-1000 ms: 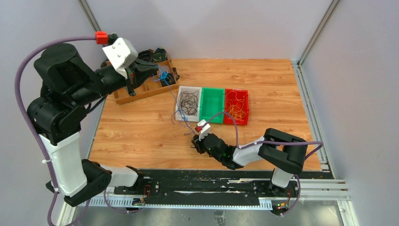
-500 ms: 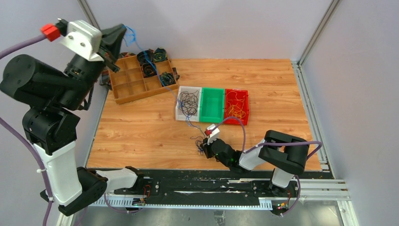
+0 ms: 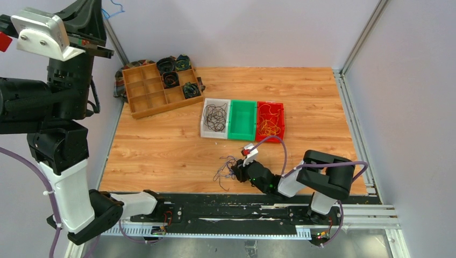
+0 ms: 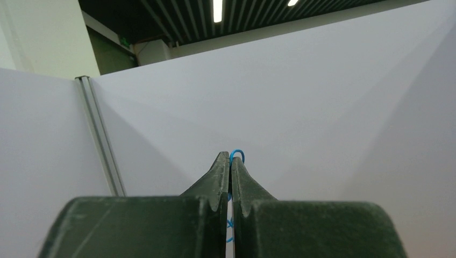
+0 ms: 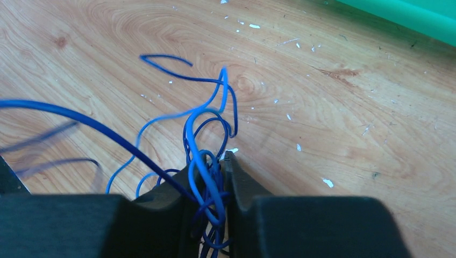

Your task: Untangle the cables

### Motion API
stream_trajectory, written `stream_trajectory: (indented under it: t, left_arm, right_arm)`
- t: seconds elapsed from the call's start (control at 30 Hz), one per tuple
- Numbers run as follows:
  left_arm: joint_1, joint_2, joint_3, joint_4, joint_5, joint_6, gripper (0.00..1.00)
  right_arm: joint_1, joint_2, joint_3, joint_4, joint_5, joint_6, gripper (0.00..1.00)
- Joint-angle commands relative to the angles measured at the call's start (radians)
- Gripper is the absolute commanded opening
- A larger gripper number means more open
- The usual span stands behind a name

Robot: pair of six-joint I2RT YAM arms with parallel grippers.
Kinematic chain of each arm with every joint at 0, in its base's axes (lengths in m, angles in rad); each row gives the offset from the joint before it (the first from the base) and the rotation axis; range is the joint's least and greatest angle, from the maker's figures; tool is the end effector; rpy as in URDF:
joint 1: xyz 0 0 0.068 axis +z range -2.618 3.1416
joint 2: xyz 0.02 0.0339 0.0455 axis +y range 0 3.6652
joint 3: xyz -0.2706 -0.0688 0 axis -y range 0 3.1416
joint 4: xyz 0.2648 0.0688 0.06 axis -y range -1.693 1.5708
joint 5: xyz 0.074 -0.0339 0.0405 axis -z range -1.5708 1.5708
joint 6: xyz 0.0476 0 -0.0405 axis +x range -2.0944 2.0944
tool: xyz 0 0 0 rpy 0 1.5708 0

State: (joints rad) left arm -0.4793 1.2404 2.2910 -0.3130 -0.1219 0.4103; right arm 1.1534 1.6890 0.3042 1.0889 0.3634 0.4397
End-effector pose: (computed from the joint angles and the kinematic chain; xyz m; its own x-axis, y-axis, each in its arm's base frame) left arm 0.0927 -0.0417 0.7106 0.6979 0.0835 -0.7113 0.1085 0.9694 0.2202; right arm 0.1262 0.2429 0.0985 -0.4120 0.0524 -0.9097 -0.5981 0.7376 0.3134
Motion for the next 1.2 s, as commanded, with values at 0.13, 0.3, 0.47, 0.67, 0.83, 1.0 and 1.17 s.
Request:
stream_trajectory:
  t: [0.13,0.3,0.47,0.67,0.83,1.0,1.17]
  left_arm:
    - [-0.001,-0.047,-0.171,-0.157,0.217,-0.075,0.00]
    - [-0.002,-0.095,-0.351,-0.202,0.332,-0.124,0.00]
    - [-0.002,-0.095,-0.470,-0.259,0.421,-0.187,0.00]
    - [-0.010,-0.057,-0.592,-0.287,0.476,-0.228,0.00]
    - [-0.040,0.020,-0.646,-0.287,0.490,-0.218,0.00]
    - [-0.079,0.128,-0.657,-0.283,0.516,-0.203,0.00]
    - [-0.115,0.238,-0.649,-0.261,0.532,-0.192,0.00]
  right_arm:
    - [-0.011,-0.156,0.048,-0.179,-0.053,-0.024,0.45]
    - [-0.011,-0.334,0.144,-0.364,-0.119,-0.081,0.62]
    - [-0.021,-0.462,0.250,-0.556,-0.154,-0.143,0.66]
    - [-0.091,-0.551,0.303,-0.662,-0.123,-0.139,0.63]
    - [-0.168,-0.627,0.294,-0.727,-0.012,-0.101,0.59]
    - [-0.252,-0.689,0.290,-0.840,0.125,-0.032,0.56]
    - [-0.308,-0.728,0.281,-0.931,0.211,0.019,0.53]
